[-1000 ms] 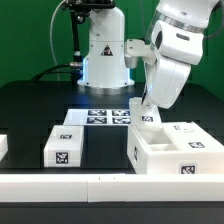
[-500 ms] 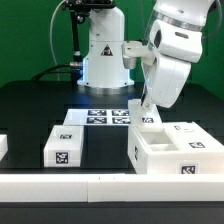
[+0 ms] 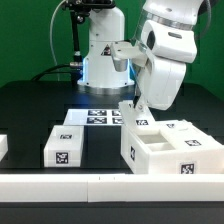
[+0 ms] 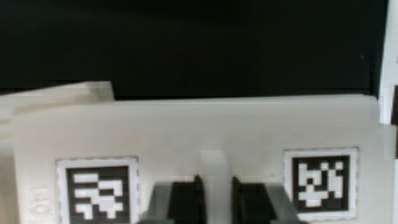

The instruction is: Assemble cabinet

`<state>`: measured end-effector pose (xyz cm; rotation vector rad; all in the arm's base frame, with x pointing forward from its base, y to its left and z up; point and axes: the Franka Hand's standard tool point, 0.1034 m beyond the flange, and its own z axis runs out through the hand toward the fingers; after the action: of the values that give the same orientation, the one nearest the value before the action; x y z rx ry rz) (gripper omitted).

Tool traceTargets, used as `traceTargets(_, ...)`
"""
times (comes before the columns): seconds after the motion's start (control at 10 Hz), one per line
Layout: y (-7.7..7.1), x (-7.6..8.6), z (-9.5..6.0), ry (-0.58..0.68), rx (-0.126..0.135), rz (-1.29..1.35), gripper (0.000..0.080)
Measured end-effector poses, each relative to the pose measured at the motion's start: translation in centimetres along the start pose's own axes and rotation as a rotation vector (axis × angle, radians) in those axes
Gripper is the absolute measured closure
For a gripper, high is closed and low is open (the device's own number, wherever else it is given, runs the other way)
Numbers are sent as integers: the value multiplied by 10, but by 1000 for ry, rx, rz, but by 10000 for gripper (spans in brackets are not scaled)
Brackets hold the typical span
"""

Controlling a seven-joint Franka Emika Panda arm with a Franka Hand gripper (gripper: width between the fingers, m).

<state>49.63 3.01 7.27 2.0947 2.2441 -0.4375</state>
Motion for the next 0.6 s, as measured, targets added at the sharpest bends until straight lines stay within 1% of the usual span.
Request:
traceTargets(0.1,0,1,1,-4,30,-11,736)
traceTargets(0.3,1,5,0,-13,69,-19,735)
traceTargets(0.4,1,6,0,-17,80,-22,735)
traceTargets(0.6,1,4,1,-21,79,-21,735)
